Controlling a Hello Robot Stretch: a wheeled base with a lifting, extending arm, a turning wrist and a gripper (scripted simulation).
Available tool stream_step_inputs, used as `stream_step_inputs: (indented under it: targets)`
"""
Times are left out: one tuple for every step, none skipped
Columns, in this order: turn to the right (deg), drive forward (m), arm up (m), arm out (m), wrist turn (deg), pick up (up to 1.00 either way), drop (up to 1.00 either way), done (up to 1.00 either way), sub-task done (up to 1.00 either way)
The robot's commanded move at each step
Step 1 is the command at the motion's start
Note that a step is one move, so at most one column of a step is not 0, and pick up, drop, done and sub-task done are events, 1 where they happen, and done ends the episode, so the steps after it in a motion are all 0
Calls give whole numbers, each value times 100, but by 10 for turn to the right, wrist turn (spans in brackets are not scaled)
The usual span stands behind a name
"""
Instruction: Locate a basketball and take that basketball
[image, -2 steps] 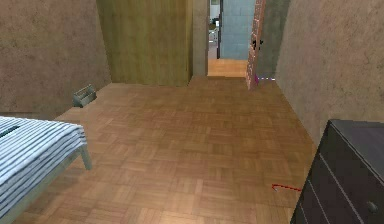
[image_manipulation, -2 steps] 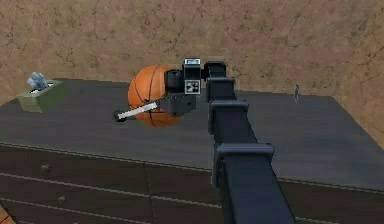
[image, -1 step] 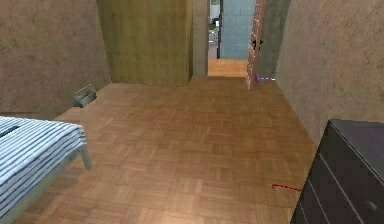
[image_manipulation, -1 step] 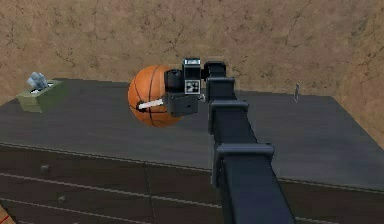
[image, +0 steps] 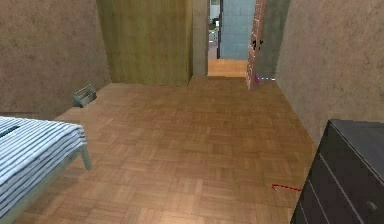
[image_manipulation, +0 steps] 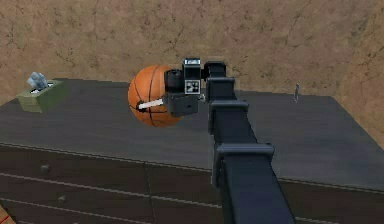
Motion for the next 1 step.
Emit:
stream_step_inputs:
  targets:
    - [0,0,0,0,0,0,0,100,0]
